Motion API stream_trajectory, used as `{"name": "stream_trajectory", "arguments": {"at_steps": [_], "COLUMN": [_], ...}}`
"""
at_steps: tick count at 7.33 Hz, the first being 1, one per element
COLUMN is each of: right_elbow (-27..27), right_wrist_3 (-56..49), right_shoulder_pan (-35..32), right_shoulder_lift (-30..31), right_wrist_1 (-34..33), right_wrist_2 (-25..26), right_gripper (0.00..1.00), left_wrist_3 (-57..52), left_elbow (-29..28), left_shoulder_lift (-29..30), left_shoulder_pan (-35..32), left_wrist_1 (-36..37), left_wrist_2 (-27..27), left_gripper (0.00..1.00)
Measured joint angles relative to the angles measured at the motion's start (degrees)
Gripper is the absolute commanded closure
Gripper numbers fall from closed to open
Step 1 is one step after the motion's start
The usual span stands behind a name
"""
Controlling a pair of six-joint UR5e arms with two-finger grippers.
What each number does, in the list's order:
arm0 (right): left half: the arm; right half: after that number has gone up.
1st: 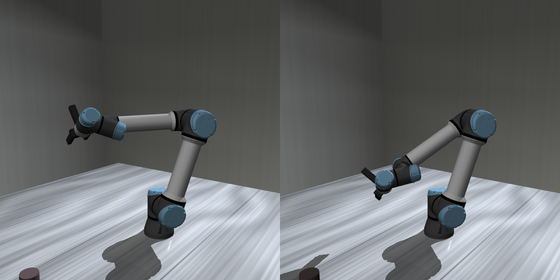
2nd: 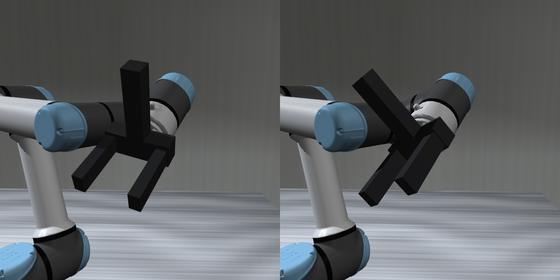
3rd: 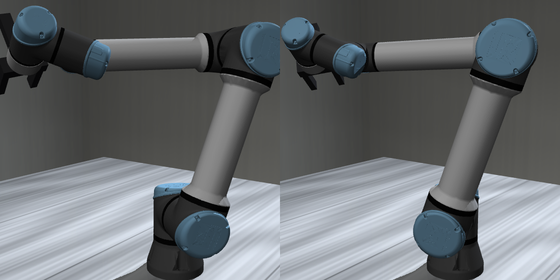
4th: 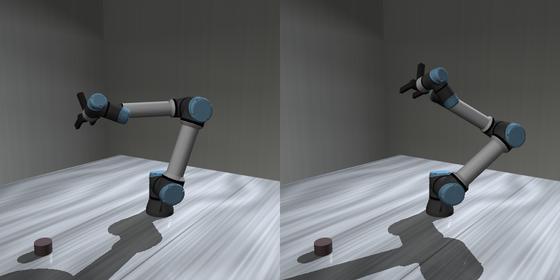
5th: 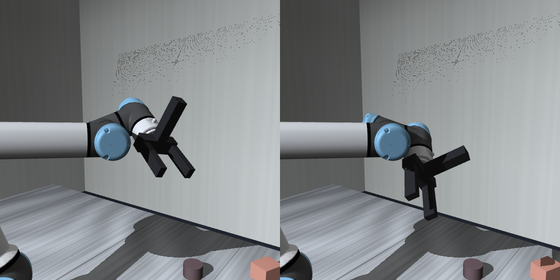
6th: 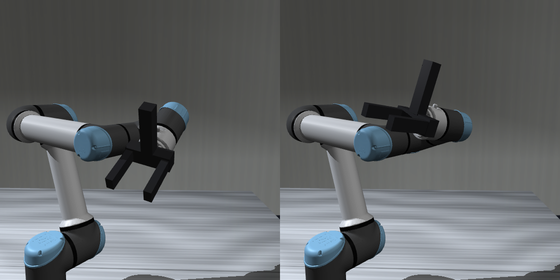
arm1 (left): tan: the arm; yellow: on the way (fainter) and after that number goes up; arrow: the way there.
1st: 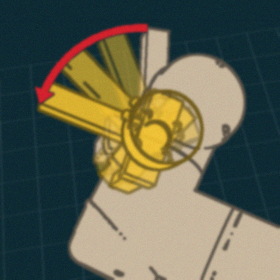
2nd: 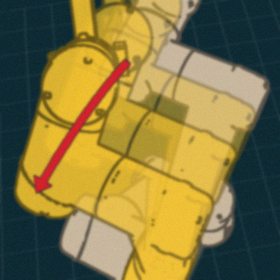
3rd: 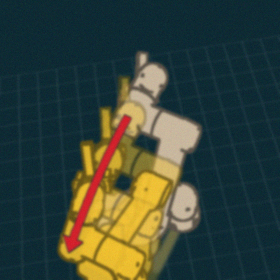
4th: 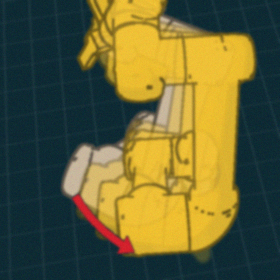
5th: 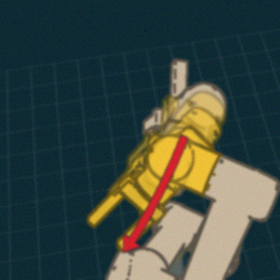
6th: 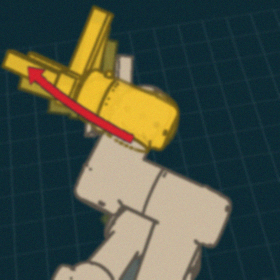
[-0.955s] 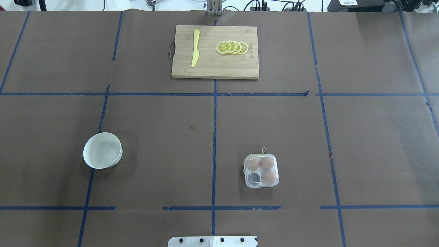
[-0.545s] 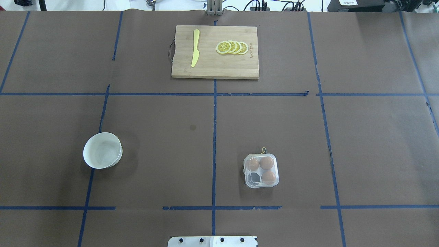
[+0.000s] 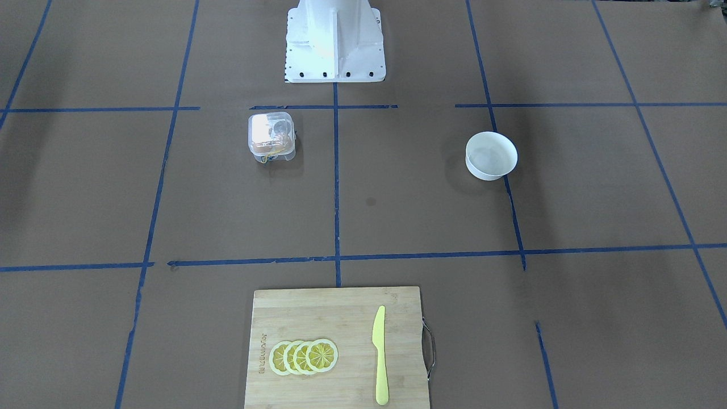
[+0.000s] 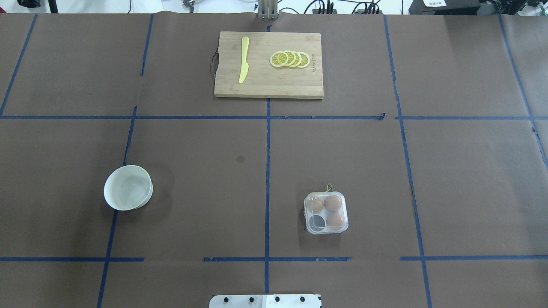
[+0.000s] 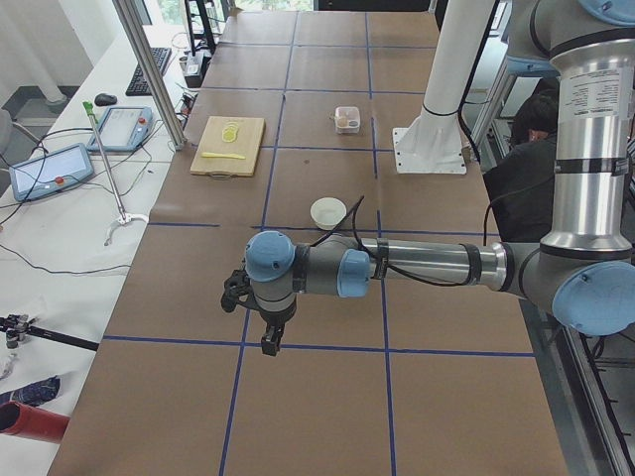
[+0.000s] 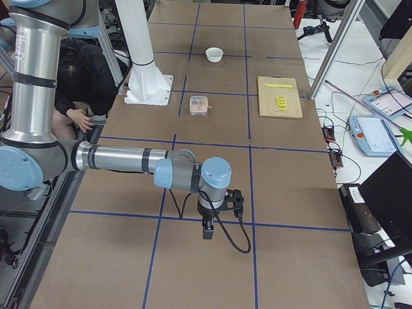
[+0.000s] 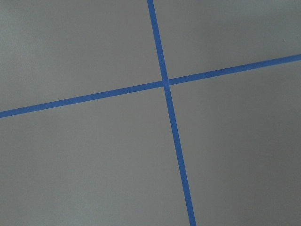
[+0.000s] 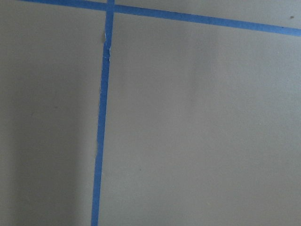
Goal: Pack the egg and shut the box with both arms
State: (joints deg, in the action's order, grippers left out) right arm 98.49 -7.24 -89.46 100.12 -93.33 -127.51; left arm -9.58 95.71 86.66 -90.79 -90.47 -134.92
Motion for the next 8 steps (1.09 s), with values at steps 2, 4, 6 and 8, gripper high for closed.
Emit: {"name": "stream_trajectory", "arguments": {"at_steps": [2, 4, 6, 8], "right_elbow": [0.09, 0.09, -0.05, -0.12], "right_wrist_3": [0.12, 0.15, 0.20, 0.21], "right_shoulder_pan": [-0.01, -0.01, -0.01, -0.01], "right_shoulder_lift": [-0.20, -0.56, -0.98, -1.05], "right_wrist_1": [0.61, 0.71, 0.63, 0.61], "right_wrist_2": [0.05, -0.11, -0.23, -0.22], "right_gripper": [0.00, 0.00, 0.00, 0.00], "left_wrist_3": [0.00, 0.00, 0.00, 0.00], "left_elbow": [0.06, 0.15, 0.27, 0.26], "left_shoulder_lift": [0.00, 0.08, 0.15, 0.17], "left_shoulder_pan": [0.00, 0.00, 0.00, 0.00], "left_wrist_1": [0.06, -0.02, -0.06, -0.06], "left_wrist_2": [0.06, 0.00, -0.05, 0.00], "left_gripper": [0.00, 0.00, 0.00, 0.00]}}
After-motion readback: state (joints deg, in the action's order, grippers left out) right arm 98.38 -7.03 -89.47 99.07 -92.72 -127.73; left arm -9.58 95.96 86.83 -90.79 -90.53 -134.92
